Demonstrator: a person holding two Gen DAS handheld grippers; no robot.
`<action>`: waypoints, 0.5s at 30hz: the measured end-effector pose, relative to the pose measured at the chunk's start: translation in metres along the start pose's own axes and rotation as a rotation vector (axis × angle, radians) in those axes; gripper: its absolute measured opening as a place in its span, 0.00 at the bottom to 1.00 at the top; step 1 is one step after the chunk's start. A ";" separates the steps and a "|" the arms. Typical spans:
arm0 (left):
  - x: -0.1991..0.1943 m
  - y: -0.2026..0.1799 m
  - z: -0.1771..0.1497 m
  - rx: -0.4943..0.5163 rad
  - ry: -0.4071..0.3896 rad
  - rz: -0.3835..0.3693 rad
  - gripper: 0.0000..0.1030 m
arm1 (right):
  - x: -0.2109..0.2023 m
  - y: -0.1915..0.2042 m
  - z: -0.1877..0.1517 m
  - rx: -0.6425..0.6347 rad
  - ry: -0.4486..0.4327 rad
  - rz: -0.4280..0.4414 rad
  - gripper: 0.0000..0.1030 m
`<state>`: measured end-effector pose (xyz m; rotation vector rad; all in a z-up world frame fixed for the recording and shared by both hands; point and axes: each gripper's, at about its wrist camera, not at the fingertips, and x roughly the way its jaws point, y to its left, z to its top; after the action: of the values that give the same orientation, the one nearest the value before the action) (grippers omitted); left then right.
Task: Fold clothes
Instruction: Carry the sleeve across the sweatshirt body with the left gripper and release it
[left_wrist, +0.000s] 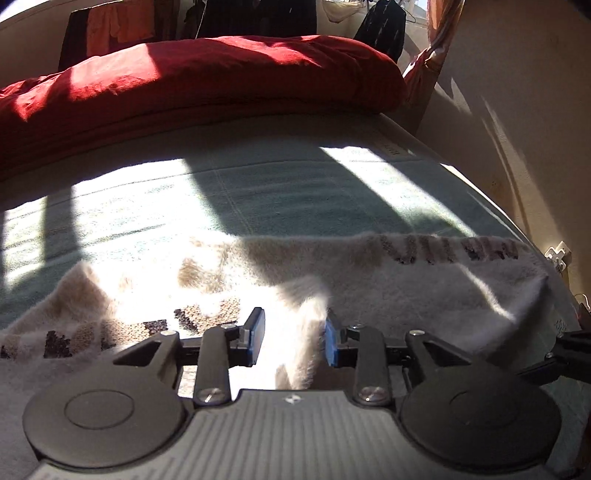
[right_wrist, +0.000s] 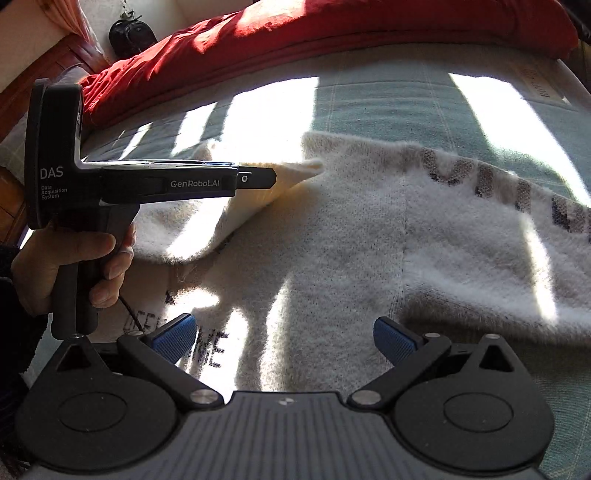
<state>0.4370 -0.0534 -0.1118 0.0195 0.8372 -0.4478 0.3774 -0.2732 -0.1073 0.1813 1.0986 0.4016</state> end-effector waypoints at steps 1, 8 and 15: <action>-0.005 -0.002 -0.002 0.026 -0.007 0.002 0.48 | 0.000 0.000 0.001 0.004 0.002 0.005 1.00; -0.053 0.009 -0.024 0.130 0.001 0.063 0.63 | 0.001 0.004 0.008 0.019 0.005 0.018 1.00; -0.123 0.044 -0.064 0.156 0.056 0.293 0.73 | 0.007 0.020 0.018 0.028 0.034 0.046 1.00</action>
<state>0.3366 0.0447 -0.0735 0.2968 0.8375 -0.2364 0.3914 -0.2510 -0.0984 0.2256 1.1352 0.4319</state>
